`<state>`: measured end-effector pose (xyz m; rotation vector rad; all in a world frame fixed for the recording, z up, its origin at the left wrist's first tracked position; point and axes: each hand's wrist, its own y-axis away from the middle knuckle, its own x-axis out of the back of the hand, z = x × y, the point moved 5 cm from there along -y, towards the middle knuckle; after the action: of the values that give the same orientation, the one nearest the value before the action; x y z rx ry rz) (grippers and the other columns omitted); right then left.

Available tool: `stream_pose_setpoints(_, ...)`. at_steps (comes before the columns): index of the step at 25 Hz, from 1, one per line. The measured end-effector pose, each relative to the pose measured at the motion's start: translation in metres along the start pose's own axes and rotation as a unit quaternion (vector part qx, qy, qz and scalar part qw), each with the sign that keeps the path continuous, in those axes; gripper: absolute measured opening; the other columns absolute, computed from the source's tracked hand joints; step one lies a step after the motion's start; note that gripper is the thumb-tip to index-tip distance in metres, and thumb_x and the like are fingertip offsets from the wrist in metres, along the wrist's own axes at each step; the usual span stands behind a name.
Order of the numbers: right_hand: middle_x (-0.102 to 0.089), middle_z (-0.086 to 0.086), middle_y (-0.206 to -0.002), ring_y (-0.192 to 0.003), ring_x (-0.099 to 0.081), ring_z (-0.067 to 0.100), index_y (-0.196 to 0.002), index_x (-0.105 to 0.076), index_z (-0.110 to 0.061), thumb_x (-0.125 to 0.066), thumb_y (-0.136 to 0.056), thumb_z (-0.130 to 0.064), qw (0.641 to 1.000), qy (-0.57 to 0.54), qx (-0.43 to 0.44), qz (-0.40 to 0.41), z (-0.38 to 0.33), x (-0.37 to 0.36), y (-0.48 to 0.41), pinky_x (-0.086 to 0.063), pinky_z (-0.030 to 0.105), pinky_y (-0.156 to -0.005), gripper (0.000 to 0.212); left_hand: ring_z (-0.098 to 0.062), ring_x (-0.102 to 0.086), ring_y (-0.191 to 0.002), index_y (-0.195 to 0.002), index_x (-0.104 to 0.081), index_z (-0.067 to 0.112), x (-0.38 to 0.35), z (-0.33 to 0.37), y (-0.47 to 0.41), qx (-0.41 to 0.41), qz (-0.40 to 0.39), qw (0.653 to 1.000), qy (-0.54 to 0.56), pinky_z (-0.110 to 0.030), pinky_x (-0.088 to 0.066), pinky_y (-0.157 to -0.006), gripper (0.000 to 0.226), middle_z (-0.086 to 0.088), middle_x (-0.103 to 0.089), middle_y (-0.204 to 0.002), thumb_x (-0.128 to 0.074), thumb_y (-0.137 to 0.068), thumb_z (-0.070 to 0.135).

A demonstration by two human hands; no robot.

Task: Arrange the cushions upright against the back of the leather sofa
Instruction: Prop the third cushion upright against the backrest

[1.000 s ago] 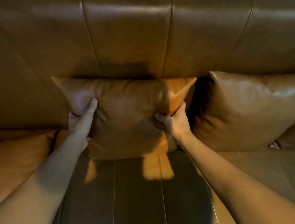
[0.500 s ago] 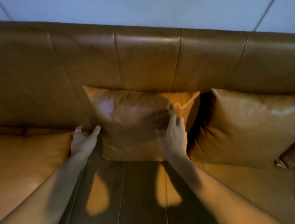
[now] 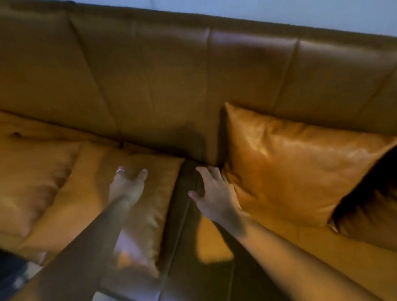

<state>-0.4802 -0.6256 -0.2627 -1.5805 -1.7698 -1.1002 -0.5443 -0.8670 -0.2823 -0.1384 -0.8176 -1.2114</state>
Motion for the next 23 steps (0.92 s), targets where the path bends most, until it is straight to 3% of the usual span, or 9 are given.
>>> stream_pose_setpoints(4, -0.039, 0.008, -0.145, -0.133, -0.045, 0.04, -0.147, -0.033, -0.032, -0.063, -0.089, -0.053, 0.988, -0.088, -0.098, -0.083, -0.049, -0.089, -0.041, -0.041, 0.052, -0.107, 0.069, -0.042, -0.051, -0.128, -0.141, -0.043, 0.0, 0.048, -0.054, -0.049, 0.06, -0.023, 0.997, -0.034, -0.042, -0.041, -0.099, 0.065, -0.025, -0.053, -0.14, -0.064, -0.094, 0.039)
stream_pose_setpoints(8, -0.037, 0.015, -0.152, -0.137, -0.042, 0.042, -0.15, -0.026, -0.031, -0.067, -0.083, -0.06, 0.934, -0.243, -0.252, -0.067, -0.067, -0.143, -0.077, -0.039, 0.043, -0.109, 0.083, -0.043, -0.05, -0.127, -0.138, -0.048, -0.001, 0.082, -0.075, -0.097, 0.048, -0.028, 0.994, -0.099, -0.042, -0.04, -0.099, 0.06, -0.026, -0.054, -0.139, -0.063, -0.094, 0.038)
stream_pose_setpoints(12, -0.038, 0.013, -0.156, -0.138, -0.043, 0.041, -0.154, -0.014, -0.027, -0.07, -0.074, -0.069, 0.873, -0.35, -0.338, -0.035, -0.061, -0.181, -0.104, -0.037, 0.053, -0.112, 0.107, -0.039, -0.05, -0.129, -0.147, -0.037, 0.021, 0.09, -0.109, -0.159, 0.067, -0.063, 0.991, -0.101, -0.057, -0.037, -0.108, 0.105, -0.012, -0.052, -0.144, -0.06, -0.064, 0.081)
stream_pose_setpoints(18, -0.044, 0.008, -0.152, -0.136, -0.045, 0.036, -0.152, -0.024, -0.024, -0.082, -0.072, -0.055, 0.816, -0.454, -0.357, 0.0, -0.046, -0.192, -0.11, -0.036, 0.05, -0.113, 0.103, -0.037, -0.05, -0.127, -0.148, -0.039, 0.013, 0.093, -0.114, -0.197, 0.17, -0.105, 0.979, 0.038, -0.05, -0.041, -0.107, 0.106, -0.013, -0.05, -0.144, -0.071, -0.068, 0.074)
stream_pose_setpoints(23, -0.052, 0.003, -0.14, -0.131, -0.05, 0.03, -0.151, -0.028, -0.019, -0.09, -0.068, -0.035, 0.82, -0.476, -0.303, 0.094, -0.046, -0.164, -0.115, -0.041, 0.045, -0.109, 0.105, -0.036, -0.053, -0.124, -0.148, -0.036, 0.01, 0.086, -0.071, -0.198, 0.134, -0.13, 0.981, 0.057, -0.048, -0.044, -0.104, 0.113, -0.013, -0.051, -0.143, -0.074, -0.063, 0.074)
